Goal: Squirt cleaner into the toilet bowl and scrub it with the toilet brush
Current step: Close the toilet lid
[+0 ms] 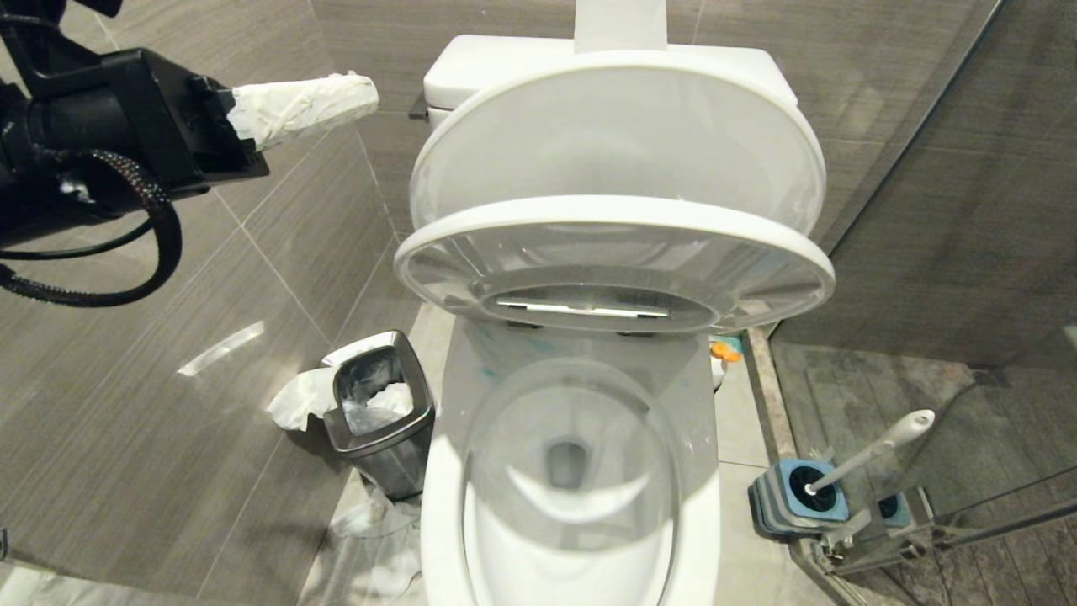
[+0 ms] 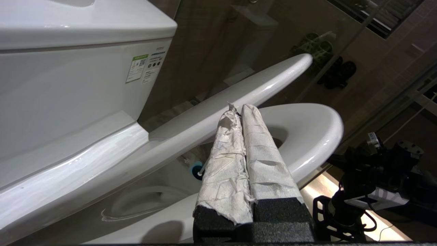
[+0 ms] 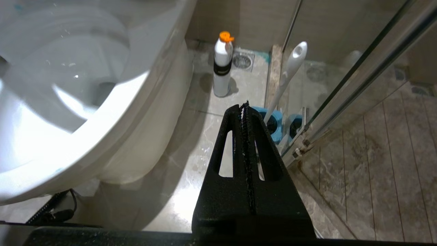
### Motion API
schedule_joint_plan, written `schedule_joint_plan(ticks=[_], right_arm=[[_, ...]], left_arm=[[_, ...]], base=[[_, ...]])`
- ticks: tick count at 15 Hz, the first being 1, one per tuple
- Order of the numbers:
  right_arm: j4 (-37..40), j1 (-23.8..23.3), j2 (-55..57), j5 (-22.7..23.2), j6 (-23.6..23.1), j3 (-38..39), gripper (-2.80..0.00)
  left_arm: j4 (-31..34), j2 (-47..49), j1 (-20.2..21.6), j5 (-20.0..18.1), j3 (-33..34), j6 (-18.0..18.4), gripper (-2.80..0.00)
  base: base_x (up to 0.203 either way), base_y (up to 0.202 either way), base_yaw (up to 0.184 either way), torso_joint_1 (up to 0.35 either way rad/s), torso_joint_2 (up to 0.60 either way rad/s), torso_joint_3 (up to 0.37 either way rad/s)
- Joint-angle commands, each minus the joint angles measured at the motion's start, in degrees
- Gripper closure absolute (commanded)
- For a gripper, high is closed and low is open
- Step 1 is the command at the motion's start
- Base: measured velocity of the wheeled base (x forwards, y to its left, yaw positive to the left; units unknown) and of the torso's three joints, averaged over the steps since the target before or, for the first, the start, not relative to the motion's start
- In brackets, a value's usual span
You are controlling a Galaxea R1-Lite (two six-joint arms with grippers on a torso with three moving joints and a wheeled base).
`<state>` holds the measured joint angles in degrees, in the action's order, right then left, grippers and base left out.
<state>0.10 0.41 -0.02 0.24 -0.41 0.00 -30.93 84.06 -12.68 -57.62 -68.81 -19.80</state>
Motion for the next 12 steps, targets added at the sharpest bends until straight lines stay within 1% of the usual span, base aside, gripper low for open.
schedule_joint_plan(ticks=[1,3,5,7,8,9,10,11,12], right_arm=[[0.0,0.0,0.0,0.0,0.0,0.0,0.00],[0.0,0.0,0.0,0.0,0.0,0.0,0.00],[0.0,0.0,0.0,0.0,0.0,0.0,0.00],[0.0,0.0,0.0,0.0,0.0,0.0,0.00],[0.0,0.0,0.0,0.0,0.0,0.0,0.00],[0.0,0.0,0.0,0.0,0.0,0.0,0.00],[0.0,0.0,0.0,0.0,0.0,0.0,0.00],[0.0,0.0,0.0,0.0,0.0,0.0,0.00],[0.0,0.0,0.0,0.0,0.0,0.0,0.00]], left_arm=[[-0.3,-1.7,0.0,-0.3,1.2,0.0,0.00],[-0.6,-3.5,0.3,-0.1,2.1,0.1,0.00],[-0.5,-3.7,2.7,-0.2,-0.1,-0.8,0.00],[-0.5,-2.4,4.8,0.3,-7.0,-2.8,0.00],[-0.4,-1.4,6.0,0.7,-11.7,-3.5,0.00],[0.2,-0.8,7.1,0.9,-16.4,-5.2,0.00],[2.2,-0.7,7.9,0.9,-21.1,-10.3,0.00],[5.3,-0.8,8.5,0.9,-25.6,-18.1,0.00],[10.2,-1.1,9.3,0.9,-30.9,-26.0,0.00]], base=[[0.000,0.000,0.000,-0.005,0.00,0.207],[0.000,0.000,0.000,0.001,0.01,0.135],[0.000,0.000,0.000,0.000,0.00,0.046],[0.000,0.000,0.000,0.000,0.00,0.000],[0.000,0.000,0.000,0.000,0.00,0.000],[0.000,0.000,0.000,0.000,0.00,0.000],[0.000,0.000,0.000,0.000,0.00,0.000],[0.000,0.000,0.000,0.000,0.00,0.000],[0.000,0.000,0.000,0.000,0.00,0.000]])
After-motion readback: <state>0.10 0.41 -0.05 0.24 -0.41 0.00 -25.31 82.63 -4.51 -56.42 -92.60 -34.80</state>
